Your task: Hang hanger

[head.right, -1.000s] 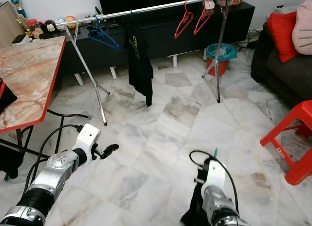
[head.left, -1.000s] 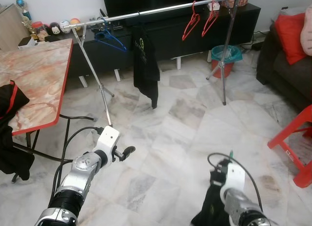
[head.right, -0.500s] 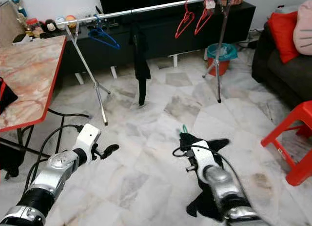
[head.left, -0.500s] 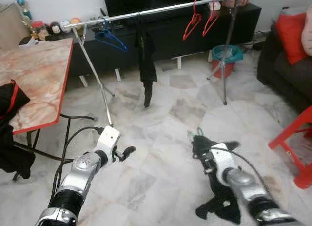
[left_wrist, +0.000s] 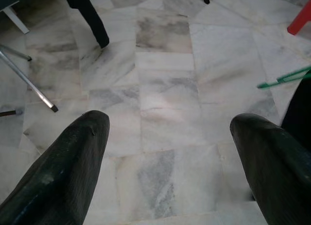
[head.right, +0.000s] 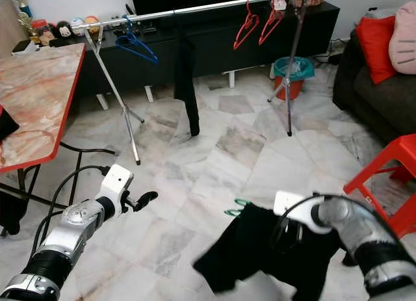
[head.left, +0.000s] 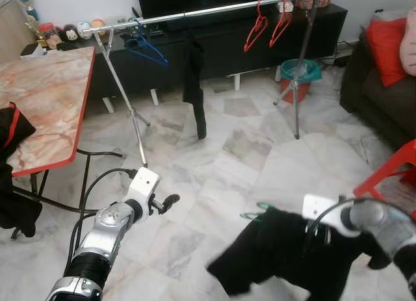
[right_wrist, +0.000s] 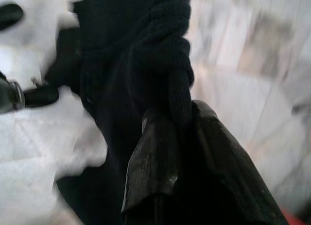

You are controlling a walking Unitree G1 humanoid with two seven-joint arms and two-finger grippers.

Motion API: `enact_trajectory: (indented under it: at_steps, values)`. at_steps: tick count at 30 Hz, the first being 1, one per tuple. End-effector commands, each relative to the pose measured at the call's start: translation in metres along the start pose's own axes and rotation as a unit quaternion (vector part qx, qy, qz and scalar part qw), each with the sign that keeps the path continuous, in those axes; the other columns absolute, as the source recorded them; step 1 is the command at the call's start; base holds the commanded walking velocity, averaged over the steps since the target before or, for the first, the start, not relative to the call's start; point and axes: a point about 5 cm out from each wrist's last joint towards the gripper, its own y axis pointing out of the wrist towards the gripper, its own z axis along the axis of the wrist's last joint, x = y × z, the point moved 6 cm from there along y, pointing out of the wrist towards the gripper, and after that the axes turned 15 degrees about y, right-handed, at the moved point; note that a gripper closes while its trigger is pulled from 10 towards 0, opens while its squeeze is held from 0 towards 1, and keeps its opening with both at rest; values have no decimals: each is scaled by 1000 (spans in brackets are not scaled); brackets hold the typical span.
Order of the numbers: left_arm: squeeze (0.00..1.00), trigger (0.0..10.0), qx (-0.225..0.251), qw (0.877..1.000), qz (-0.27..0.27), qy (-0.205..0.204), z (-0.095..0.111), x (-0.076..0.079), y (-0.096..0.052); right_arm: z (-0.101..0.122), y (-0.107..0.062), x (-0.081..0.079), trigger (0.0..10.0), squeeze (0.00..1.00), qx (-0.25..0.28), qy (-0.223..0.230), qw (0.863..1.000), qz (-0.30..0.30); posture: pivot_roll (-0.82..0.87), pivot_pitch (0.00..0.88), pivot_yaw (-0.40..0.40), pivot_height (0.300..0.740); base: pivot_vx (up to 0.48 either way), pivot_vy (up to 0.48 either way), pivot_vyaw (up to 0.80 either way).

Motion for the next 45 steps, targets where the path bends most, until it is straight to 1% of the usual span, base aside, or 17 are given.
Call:
enact_trajectory:
  at_steps: [1, 5, 9, 11, 12, 16, 20, 23, 26, 27, 30, 31, 32, 35, 39, 43, 45]
  values:
    - [0, 10000, -4, 1000, 5, 0, -4, -5, -4, 34, -15, 8, 10000, 0, 62, -39, 997, 13, -181, 0, 48, 740, 0, 0, 0]
    - [0, 10000, 0, 1000, 1, -3, -4, -3, -5, 40, -23, 9, 10000, 0, 74, -59, 995, 26, -181, 0, 43, 740, 0, 0, 0]
    - [0, 10000, -1, 1000, -4, -5, -5, -1, -5, 69, -42, 5, 10000, 0, 158, -64, 982, 75, -180, 0, 34, 740, 0, 0, 0]
    - [0, 10000, 0, 1000, -9, -8, -5, 1, -5, 73, -46, 4, 10000, 0, 173, -61, 979, 87, -179, 0, 33, 740, 0, 0, 0]
    - [0, 10000, 2, 1000, -23, -9, -5, 4, -6, 75, -51, 0, 10000, 0, 180, -72, 975, 107, -177, 0, 32, 740, 0, 0, 0]
    - [0, 10000, -7, 998, -68, -10, -11, 18, -8, 71, -56, 1, 10000, 0, 169, -91, 974, 122, -178, 0, 29, 740, 0, 0, 0]
    - [0, 10000, -37, 994, -100, -10, -26, 28, -12, 70, -61, 3, 10000, 0, 161, -114, 972, 128, -180, 0, 26, 740, 0, 0, 0]
    - [0, 10000, -45, 992, -121, -12, -33, 35, -16, 75, -64, -1, 10000, 0, 167, -141, 965, 144, -180, 0, 26, 740, 0, 0, 0]
    - [0, 10000, -47, 990, -130, -13, -35, 39, -16, 84, -64, -7, 10000, 0, 182, -161, 956, 162, -182, 0, 22, 740, 0, 0, 0]
    - [0, 10000, -41, 989, -139, -14, -33, 42, -16, 97, -66, -12, 10000, 0, 213, -161, 946, 182, -175, 0, 17, 740, 0, 0, 0]
    - [0, 10000, -34, 989, -144, -19, -29, 44, -16, 114, -70, -16, 10000, 0, 256, -155, 933, 199, -170, 0, 15, 740, 0, 0, 0]
    - [0, 10000, -30, 989, -145, -22, -27, 45, -15, 124, -72, -18, 10000, 0, 283, -148, 925, 207, -165, 0, 11, 740, 0, 0, 0]
    - [0, 10000, -27, 989, -146, -22, -25, 45, -15, 136, -76, -21, 10000, 0, 313, -146, 912, 220, -163, 0, 9, 740, 0, 0, 0]
    - [0, 10000, -22, 989, -146, -25, -22, 45, -14, 146, -80, -27, 10000, 0, 338, -150, 898, 237, -155, 0, 3, 740, 0, 0, 0]
    - [0, 10000, -17, 988, -150, -29, -19, 46, -15, 146, -77, -29, 10000, 0, 333, -156, 898, 244, -148, 0, -3, 740, 0, 0, 0]
    - [0, 10000, -15, 991, -131, -32, -19, 40, -16, 146, -69, -25, 10000, 0, 330, -121, 905, 240, -144, 0, -7, 740, 0, 0, 0]
    - [0, 10000, -14, 993, -114, -34, -20, 36, -16, 147, -68, -26, 10000, 0, 340, -119, 902, 236, -142, 0, -10, 740, 0, 0, 0]
